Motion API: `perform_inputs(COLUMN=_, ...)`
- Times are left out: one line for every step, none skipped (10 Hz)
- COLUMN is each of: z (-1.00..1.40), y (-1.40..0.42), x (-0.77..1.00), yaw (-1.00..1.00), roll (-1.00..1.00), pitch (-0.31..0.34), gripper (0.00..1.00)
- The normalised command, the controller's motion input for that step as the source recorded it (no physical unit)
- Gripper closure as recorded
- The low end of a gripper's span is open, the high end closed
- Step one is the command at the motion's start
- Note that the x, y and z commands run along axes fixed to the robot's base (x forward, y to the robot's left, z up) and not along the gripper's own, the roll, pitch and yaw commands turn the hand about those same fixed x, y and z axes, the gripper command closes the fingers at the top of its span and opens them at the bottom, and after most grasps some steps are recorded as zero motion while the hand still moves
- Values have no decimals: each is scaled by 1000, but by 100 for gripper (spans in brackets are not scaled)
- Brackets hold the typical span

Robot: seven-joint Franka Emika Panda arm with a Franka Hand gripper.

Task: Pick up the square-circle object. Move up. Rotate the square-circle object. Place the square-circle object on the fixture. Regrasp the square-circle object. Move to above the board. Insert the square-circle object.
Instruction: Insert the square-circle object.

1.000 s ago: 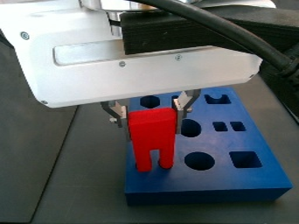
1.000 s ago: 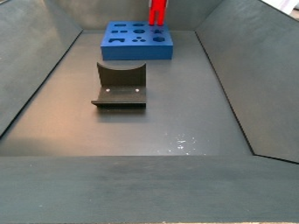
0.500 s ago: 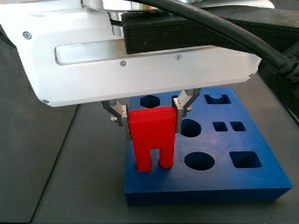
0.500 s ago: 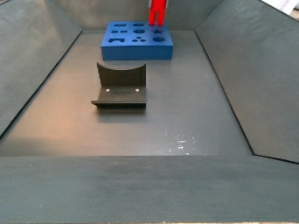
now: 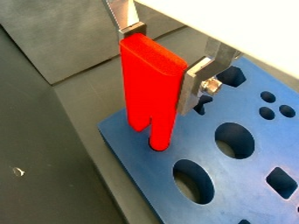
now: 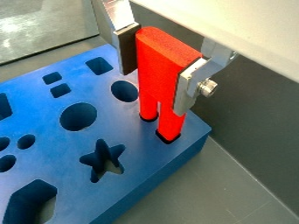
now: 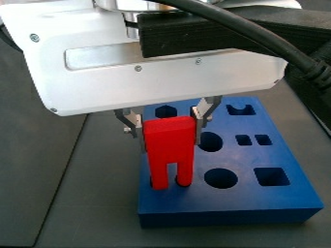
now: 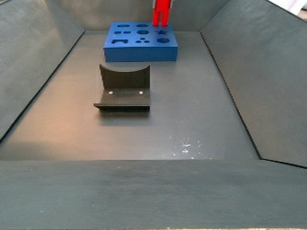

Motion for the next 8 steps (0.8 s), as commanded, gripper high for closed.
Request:
perform_inputs(z=-140, y=54, x=0, yaw=-117, roll=80, pitch=11, gripper=100)
perform_inputs(z=-206, y=57, x=0, yaw=-97, roll=110, pitch=21, gripper=100)
perform_inputs(z=-234, y=46, x=0, yaw=-149, roll=97, pitch=10, gripper=100)
perform_inputs(z=-263, y=74, x=0, yaw=-220, roll=131, pitch=34, gripper=100)
perform_inputs(z=-260, y=146, x=-43, yaw=-306, roll=131, pitch=43, gripper=100)
perform_inputs(z=-131, y=86, x=-51, yaw=-306, roll=104, pitch=60, gripper=100)
perform_inputs(z=0, y=31, x=-31, yaw=-229, roll=0, pitch=76, gripper=100)
perform_inputs(z=0, y=31, x=-60, yaw=-183, roll=21, pitch=91, gripper=100)
